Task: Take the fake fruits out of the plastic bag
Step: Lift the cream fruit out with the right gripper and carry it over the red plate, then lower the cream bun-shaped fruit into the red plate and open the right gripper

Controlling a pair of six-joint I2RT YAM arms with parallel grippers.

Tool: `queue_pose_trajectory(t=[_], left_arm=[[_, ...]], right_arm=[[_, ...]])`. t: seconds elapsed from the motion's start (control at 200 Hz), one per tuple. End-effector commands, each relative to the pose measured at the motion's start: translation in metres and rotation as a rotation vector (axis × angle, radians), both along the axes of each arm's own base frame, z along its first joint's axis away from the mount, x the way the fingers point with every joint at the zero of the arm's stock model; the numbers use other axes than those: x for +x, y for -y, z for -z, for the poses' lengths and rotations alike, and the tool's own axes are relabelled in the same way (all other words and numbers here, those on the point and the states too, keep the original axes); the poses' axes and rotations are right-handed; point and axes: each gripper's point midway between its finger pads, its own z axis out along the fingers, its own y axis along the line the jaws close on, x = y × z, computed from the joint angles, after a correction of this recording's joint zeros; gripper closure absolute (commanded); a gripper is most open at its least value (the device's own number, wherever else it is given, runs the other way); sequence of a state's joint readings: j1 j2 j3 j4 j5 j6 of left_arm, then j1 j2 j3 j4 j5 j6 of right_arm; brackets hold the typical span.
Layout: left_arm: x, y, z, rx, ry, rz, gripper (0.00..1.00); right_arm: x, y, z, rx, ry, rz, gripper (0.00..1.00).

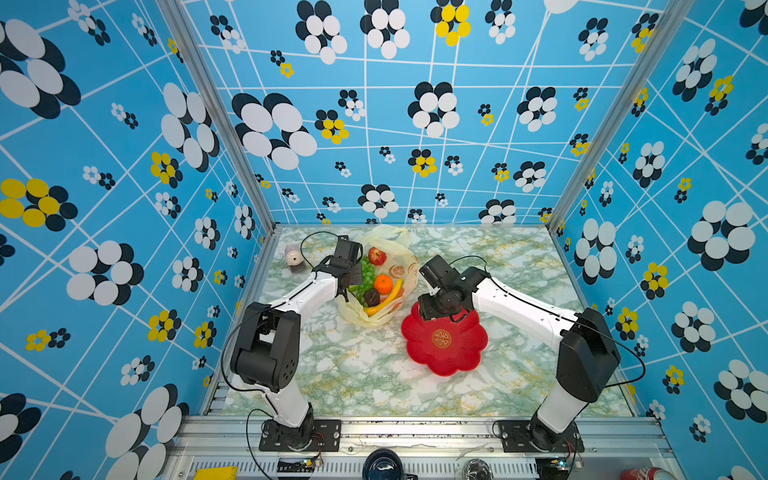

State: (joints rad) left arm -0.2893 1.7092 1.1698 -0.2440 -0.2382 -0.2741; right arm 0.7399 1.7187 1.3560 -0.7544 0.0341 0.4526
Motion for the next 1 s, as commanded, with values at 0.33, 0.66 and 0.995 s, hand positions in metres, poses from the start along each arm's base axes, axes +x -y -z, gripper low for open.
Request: queue_pose_trajectory(t=[0.33, 0.66, 0.995], left_arm=[[-0.002, -0.001, -0.006, -0.007, 0.018, -0.004, 1.0], [-0.002, -0.002, -0.006, -0.002, 0.016, -0.004, 1.0], [-0.001, 0.0, -0.006, -0.004, 0.014, -0.002, 1.0]], right_arm=[[-0.012, 0.033, 0.03, 0.027, -0.159, 0.121, 0.48], [-0.009, 0.03, 0.05, 0.1, -0.232, 0.181, 0.48], [-0.008, 0.035, 0.068, 0.21, -0.306, 0.298, 0.47]])
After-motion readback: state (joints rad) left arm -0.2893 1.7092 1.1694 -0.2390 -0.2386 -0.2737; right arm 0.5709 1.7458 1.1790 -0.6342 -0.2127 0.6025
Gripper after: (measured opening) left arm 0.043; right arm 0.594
